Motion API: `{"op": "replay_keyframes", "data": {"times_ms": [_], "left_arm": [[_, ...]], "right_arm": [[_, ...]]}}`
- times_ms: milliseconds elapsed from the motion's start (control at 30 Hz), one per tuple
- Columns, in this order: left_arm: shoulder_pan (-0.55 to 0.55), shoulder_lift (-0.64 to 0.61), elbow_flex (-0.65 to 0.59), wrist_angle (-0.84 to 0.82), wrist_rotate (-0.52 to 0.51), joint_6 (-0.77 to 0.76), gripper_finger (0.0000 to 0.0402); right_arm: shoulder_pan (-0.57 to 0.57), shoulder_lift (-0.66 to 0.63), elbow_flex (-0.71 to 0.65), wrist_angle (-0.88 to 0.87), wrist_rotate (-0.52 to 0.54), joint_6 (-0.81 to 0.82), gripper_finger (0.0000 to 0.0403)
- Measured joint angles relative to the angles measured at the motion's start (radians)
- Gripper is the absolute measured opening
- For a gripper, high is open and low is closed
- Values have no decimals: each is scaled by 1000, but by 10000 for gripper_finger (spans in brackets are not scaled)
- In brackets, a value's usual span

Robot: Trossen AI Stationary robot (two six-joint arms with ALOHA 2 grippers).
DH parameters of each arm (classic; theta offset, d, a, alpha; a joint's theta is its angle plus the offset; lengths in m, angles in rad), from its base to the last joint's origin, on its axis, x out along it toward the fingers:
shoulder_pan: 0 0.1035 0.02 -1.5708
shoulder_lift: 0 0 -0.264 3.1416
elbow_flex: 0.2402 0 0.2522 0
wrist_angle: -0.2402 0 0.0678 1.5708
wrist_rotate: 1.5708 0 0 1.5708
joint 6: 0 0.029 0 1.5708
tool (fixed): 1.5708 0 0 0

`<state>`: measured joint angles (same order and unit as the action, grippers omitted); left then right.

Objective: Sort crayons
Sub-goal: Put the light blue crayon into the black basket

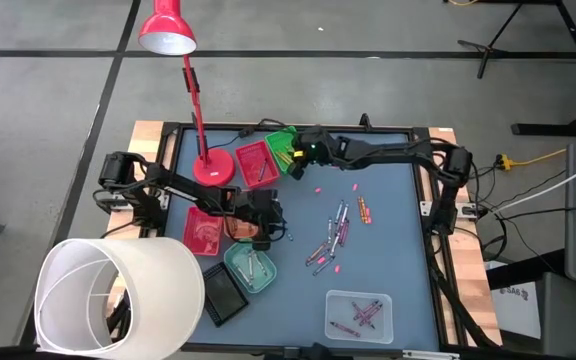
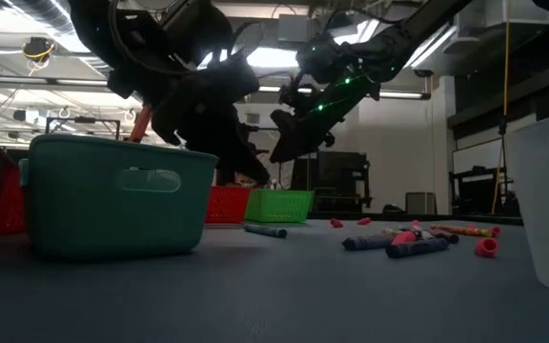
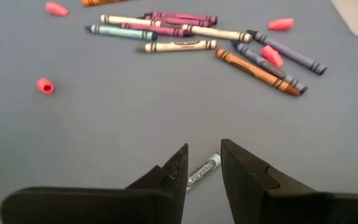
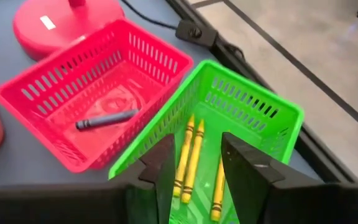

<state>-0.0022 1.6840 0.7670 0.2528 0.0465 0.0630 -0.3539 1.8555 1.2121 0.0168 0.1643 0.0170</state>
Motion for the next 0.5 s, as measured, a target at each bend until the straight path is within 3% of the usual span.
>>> {"op": "replay_keyframes", "data": {"times_ms": [133, 500], "left_arm": [[9, 0, 24, 1, 7, 38, 72], [52, 0, 126, -40, 148, 163, 70]], "right_arm": [[0, -57, 0, -36, 0, 0, 128], [0, -253, 0, -257, 0, 0, 129]]}}
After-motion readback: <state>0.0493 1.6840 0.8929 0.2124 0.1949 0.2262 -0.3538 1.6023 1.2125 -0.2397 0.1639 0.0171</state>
